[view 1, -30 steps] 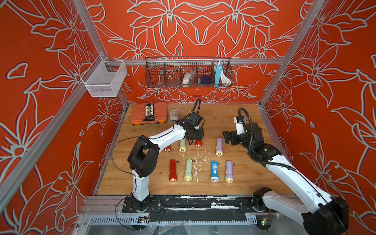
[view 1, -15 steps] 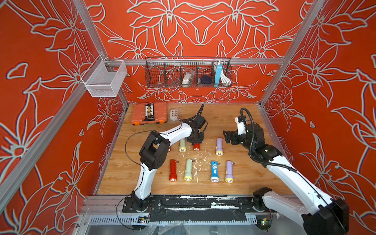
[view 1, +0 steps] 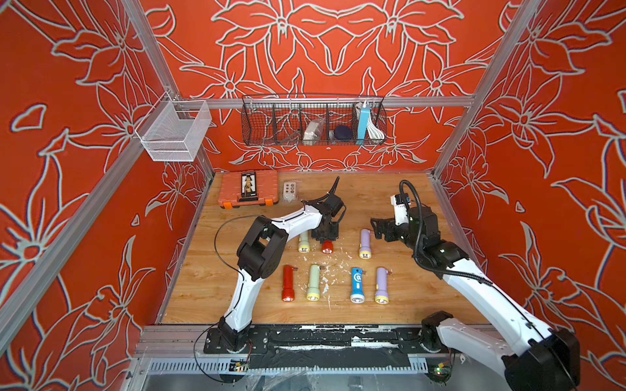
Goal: Close the plug at the bottom of the flashlight
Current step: Place the flashlight at the center of the board.
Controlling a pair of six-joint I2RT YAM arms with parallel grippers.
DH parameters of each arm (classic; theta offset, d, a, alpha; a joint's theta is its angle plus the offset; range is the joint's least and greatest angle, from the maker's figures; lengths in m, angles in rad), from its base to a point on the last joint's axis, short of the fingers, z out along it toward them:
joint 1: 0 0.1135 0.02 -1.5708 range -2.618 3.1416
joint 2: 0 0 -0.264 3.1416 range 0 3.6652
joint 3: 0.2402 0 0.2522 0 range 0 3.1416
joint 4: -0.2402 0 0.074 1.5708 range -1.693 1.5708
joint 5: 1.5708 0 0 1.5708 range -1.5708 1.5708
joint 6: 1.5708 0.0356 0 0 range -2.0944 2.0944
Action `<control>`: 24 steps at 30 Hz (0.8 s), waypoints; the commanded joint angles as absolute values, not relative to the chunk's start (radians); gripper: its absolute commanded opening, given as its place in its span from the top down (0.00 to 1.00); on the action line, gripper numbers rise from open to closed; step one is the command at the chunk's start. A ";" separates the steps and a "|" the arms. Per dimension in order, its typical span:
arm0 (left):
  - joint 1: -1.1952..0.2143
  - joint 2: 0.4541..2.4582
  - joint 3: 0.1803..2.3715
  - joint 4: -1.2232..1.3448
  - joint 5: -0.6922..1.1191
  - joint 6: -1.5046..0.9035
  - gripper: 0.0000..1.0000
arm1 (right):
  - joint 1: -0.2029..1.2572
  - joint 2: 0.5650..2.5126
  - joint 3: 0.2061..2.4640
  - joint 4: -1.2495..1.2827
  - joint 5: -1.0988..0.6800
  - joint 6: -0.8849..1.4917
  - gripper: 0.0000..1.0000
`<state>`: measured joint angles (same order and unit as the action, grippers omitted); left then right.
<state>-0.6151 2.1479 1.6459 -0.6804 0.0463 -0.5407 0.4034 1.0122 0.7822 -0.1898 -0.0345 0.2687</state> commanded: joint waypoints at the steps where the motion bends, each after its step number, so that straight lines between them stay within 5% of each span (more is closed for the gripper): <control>1: -0.610 2.148 1.663 -0.699 0.046 -0.550 0.56 | 0.399 1.001 0.773 -0.171 -0.036 0.275 0.02; 24: -0.691 2.099 1.830 -0.730 0.090 -0.502 0.48 | 0.396 0.974 0.766 -0.198 0.040 0.326 0.02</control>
